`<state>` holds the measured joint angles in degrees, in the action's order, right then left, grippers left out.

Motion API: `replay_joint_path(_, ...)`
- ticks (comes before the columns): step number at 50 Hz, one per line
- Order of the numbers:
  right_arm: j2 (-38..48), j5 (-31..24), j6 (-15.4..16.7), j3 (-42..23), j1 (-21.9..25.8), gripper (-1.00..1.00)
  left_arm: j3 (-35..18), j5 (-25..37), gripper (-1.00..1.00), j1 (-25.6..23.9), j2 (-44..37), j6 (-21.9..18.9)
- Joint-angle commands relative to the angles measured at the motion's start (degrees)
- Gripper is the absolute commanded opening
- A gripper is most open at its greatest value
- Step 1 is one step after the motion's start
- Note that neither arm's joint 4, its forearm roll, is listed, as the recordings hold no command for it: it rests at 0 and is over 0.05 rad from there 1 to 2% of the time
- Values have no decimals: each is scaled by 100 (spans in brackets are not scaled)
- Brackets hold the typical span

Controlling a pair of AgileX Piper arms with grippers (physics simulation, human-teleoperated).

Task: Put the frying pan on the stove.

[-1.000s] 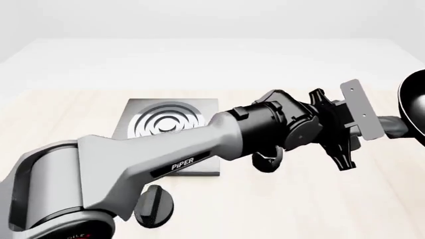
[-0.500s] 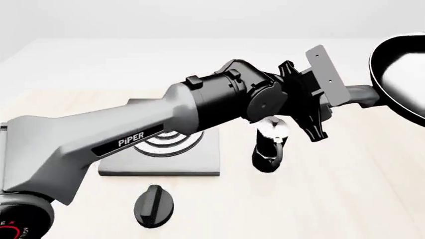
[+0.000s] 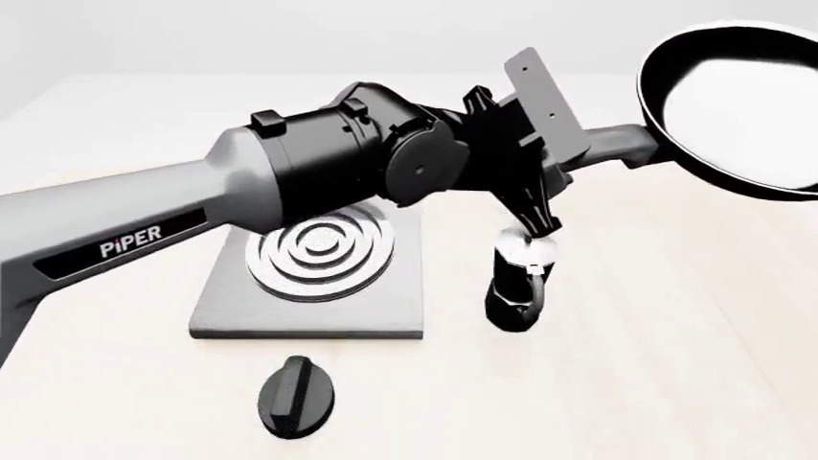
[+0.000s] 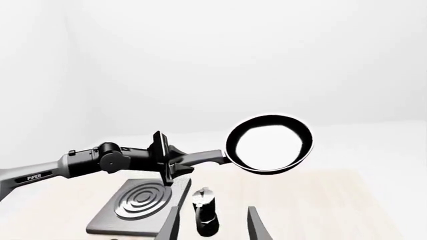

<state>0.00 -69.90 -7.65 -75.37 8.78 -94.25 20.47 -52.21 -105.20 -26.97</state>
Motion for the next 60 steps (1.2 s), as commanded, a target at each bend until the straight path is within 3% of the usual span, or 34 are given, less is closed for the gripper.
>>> replay_joint_path(1, 0, 0, 25, -8, 12, 100, 236, -122, -100, 216, 480, -117)
replay_joint_path(34, 0, 0, 70, -10, 30, 100, 1766, -550, -100, 949, 1512, 53)
replay_joint_path(60, 0, 0, 85, -4, 36, 100, 3289, -996, -100, 1602, 2468, 252)
